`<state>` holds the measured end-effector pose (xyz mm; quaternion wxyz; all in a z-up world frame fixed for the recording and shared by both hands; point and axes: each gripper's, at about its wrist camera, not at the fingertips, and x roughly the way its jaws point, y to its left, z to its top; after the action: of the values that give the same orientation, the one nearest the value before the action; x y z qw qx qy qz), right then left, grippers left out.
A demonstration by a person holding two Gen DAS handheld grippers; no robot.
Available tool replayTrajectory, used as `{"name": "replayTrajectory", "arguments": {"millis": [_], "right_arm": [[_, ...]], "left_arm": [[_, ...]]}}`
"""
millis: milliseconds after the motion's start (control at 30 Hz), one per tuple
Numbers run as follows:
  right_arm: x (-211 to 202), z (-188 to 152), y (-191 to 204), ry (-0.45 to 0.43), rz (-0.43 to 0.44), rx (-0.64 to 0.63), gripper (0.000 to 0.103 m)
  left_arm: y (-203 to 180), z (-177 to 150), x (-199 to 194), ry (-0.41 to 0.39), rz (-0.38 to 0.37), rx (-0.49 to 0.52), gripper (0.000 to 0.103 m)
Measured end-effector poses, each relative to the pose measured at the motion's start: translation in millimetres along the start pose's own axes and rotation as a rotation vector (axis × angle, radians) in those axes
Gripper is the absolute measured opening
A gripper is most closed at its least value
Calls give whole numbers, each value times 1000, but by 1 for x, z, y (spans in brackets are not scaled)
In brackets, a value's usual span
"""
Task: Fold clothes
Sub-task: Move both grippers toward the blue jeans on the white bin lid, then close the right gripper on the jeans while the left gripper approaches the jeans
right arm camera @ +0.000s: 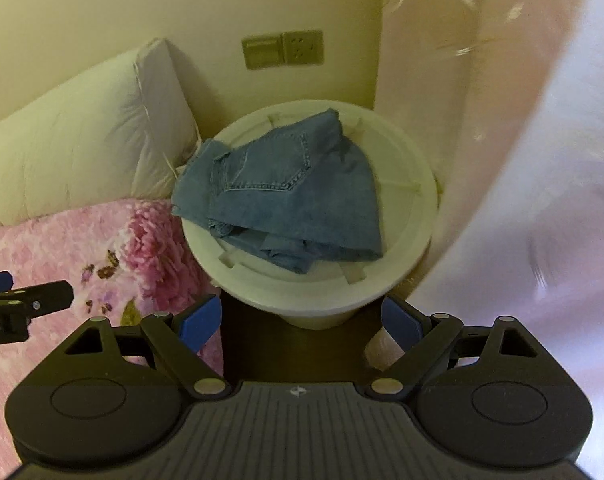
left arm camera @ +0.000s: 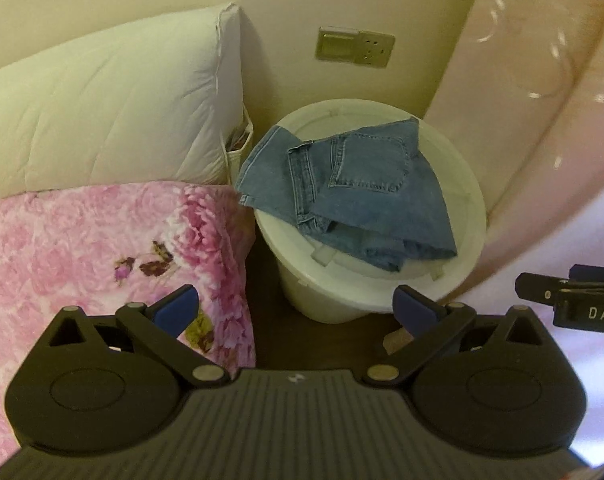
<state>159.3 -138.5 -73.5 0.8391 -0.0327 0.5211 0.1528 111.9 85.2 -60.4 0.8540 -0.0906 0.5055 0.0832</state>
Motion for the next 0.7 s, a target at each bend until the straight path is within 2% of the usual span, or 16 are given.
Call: {"name": "replayTrajectory", "arguments": {"millis": [133, 300, 567, 700], "right_arm": [[45, 29, -14, 43, 8, -53, 89], [99, 48, -23, 86, 1, -144, 89], [173, 51, -18, 116, 17, -275, 89], [209, 47, -8, 76, 11, -315, 81]], "left_arm": [[-3, 17, 41, 30, 20, -56, 102], [2, 19, 83, 79, 39, -127, 102], [21, 14, 141, 155, 49, -163, 102], [30, 12, 171, 177, 48, -168, 102]]}}
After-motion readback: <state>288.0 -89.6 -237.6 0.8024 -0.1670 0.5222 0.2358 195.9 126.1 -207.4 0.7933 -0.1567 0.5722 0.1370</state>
